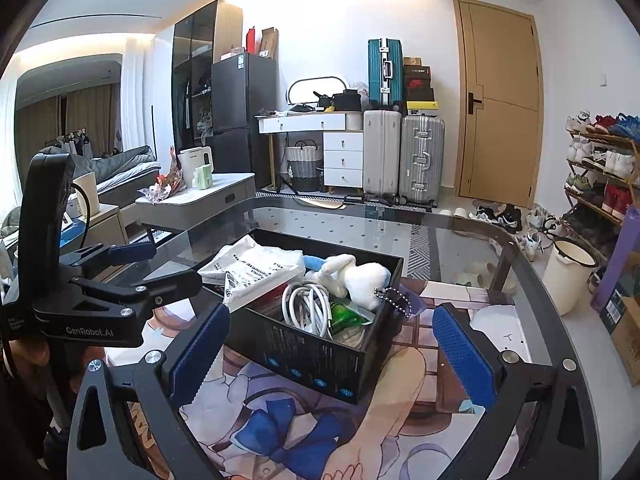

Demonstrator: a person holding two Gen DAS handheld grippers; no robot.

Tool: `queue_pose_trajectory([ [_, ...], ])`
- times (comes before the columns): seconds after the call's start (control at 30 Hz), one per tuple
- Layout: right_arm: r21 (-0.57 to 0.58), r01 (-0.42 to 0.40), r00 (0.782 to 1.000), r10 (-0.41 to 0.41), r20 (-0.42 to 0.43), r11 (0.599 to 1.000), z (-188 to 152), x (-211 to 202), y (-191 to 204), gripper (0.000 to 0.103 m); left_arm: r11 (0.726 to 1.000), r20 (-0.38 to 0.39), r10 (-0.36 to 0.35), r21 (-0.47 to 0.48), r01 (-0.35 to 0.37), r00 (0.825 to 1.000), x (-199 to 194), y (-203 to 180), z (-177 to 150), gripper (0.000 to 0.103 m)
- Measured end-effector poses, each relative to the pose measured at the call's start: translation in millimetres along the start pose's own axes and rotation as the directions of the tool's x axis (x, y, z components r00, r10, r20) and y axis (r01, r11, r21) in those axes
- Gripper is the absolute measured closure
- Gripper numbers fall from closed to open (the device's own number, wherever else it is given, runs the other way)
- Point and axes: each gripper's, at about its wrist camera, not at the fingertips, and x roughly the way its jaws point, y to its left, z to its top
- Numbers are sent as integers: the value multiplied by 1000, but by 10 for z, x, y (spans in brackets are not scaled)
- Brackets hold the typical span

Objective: Organize soft objects

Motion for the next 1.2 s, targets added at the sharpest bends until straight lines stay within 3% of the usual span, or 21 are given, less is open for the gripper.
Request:
queue_pose_trajectory([
  [1.2, 0, -6, 1000, 6, 23, 1000, -61, 11, -8, 0, 1000, 15, -4, 0, 4, 1000, 29, -3, -36, 0],
])
